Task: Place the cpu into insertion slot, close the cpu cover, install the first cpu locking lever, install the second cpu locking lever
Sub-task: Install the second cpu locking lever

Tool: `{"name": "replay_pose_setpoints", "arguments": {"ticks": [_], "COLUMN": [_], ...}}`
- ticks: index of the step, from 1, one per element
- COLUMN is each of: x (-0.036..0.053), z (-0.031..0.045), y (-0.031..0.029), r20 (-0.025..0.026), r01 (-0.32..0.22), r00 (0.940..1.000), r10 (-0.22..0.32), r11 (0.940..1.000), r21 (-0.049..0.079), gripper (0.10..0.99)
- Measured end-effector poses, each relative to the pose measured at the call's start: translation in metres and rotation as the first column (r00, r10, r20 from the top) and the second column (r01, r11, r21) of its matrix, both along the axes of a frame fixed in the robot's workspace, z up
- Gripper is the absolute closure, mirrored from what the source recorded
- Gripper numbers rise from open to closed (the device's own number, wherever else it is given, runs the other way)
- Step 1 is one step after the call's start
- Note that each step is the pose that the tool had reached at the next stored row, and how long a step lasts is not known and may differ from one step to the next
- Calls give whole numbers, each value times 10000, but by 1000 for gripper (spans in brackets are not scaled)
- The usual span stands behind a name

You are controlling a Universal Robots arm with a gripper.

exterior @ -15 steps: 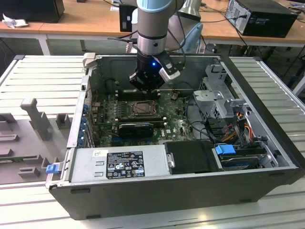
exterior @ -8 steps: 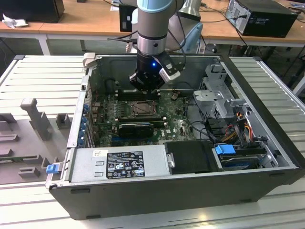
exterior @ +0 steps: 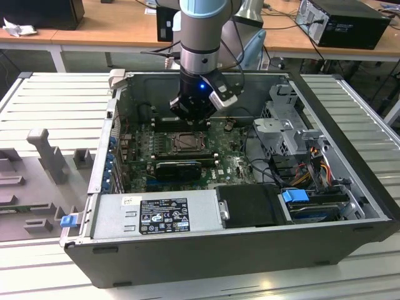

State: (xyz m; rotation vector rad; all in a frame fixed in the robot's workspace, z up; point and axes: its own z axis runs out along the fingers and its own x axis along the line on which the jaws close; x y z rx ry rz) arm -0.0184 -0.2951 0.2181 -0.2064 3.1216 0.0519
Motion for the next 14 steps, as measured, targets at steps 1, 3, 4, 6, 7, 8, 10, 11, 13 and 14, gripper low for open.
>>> {"name": "replay_pose_setpoints", "arguments": {"ticks": [1, 3, 4, 6, 7, 8, 10, 11, 13, 14], "x": [0, 0, 0, -1, -1, 0, 0, 0, 0, 0], "z": [0, 0, 0, 13, 34, 88, 161, 182, 261, 283], "y": [-19, -49, -55, -60, -60, -61, -61, -62, -62, -62], "r20": [0, 0, 0, -1, 0, 0, 0, 0, 0, 0], "r01": [0, 0, 1, 7, 10, 18, 134, 166, 264, 287], "r00": [10000, 10000, 10000, 10000, 10000, 10000, 9999, 9999, 9997, 9996], "r10": [0, 0, -1, -7, -10, -18, -134, -166, -264, -287], "r11": [10000, 10000, 10000, 10000, 10000, 10000, 9999, 9999, 9997, 9996], "r21": [0, 0, 0, -2, 0, 0, -2, -3, -3, -4], "gripper": [980, 980, 980, 980, 980, 980, 980, 980, 980, 980]}}
